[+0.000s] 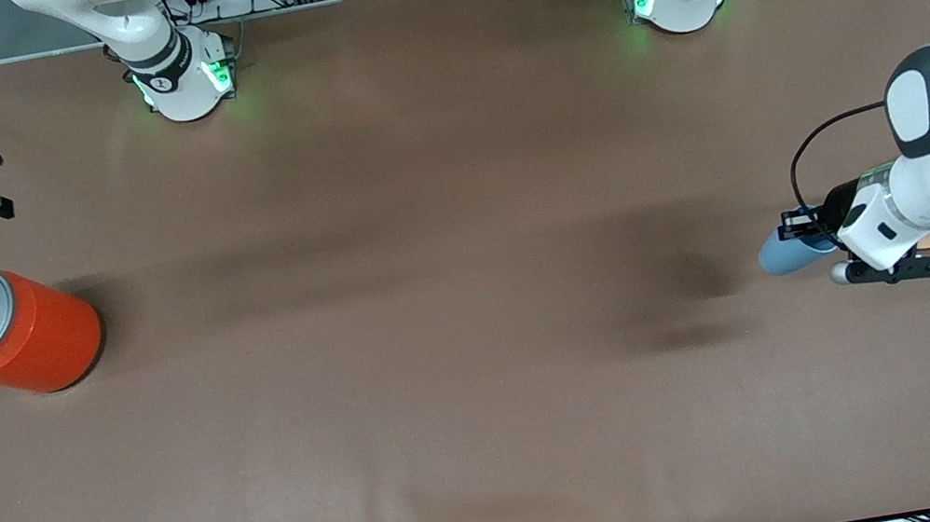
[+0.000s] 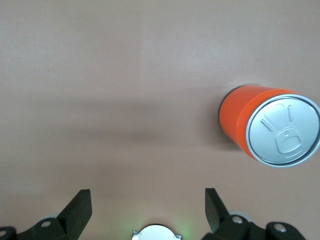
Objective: Flip cup
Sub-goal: 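Rotate the cup upright and lower it beside the wooden stand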
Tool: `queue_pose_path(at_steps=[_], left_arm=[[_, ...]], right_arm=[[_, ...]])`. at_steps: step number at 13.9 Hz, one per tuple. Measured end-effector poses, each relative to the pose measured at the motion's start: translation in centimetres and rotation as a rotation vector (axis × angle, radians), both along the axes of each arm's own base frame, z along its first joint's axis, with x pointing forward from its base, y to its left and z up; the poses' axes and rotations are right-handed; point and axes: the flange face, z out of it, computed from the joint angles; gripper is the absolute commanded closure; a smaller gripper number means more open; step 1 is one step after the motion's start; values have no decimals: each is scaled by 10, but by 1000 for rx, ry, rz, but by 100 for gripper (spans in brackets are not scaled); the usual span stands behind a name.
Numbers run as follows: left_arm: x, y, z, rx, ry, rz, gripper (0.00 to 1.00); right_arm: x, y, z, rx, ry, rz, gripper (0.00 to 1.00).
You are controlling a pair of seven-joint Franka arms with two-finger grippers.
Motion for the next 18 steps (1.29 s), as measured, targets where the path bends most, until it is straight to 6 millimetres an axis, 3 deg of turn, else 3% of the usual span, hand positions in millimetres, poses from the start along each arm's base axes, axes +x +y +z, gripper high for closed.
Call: queue_pose_path(at_steps=[3,6,12,18], left_arm=[[-21,-5,20,44,-31,12,100],[-42,-11,25,80,-42,48,100],[-59,-12,0,111,-89,63,100],[-65,-12,-6,116,-80,65,100]], right_arm=[[-5,-6,-2,-4,39,-11,0],[-6,-10,-3,-5,50,-19,0],[-7,-23,-4,-4,57,-45,0],[-3,-20,3,-9,12,-80,0]])
